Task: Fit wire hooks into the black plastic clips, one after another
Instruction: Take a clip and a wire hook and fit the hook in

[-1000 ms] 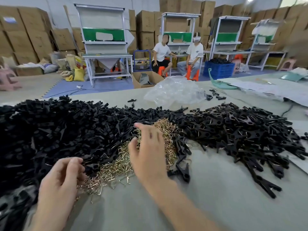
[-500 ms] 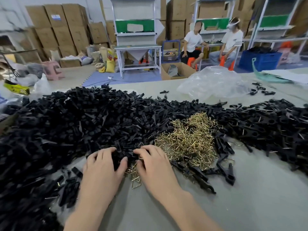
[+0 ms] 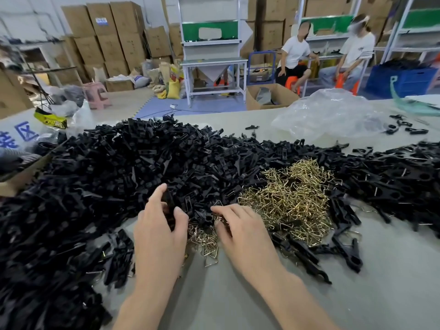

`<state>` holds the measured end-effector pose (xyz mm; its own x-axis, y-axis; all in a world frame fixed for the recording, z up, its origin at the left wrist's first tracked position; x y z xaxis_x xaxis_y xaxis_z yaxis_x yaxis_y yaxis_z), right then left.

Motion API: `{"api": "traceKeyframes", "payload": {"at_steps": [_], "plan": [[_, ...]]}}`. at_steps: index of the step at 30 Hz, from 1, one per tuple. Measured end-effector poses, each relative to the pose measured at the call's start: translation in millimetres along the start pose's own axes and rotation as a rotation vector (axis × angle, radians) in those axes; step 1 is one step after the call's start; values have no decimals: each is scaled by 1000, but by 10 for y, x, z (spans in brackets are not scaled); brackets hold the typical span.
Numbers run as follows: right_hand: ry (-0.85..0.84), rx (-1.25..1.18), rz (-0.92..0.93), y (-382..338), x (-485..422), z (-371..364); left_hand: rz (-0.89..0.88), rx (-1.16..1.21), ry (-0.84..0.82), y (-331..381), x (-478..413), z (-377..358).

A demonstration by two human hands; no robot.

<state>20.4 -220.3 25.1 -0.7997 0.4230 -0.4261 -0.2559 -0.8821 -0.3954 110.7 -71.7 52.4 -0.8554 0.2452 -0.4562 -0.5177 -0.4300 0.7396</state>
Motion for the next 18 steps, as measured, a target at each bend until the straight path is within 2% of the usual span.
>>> {"api": "traceKeyframes", "payload": {"at_steps": [5, 13, 18], "plan": [[-106, 144, -18, -60, 4, -127, 13, 61, 53, -13, 2, 21], [-40, 162, -87, -51, 4, -73, 24, 79, 17, -66, -8, -69], [-4, 97, -79, -62, 12, -24, 47, 201, 18, -32, 8, -45]]}}
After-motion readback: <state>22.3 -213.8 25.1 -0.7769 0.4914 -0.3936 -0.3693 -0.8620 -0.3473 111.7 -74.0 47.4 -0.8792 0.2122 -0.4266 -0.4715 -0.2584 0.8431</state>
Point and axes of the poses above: each hand's wrist, its own x-axis away from the middle knuckle, its own z-axis out of the back of the hand, y = z × x, the point moved 9 cm from there along -x, towards the middle knuckle, and after that the axes turned 5 degrees about x, right-handed, at the moved point
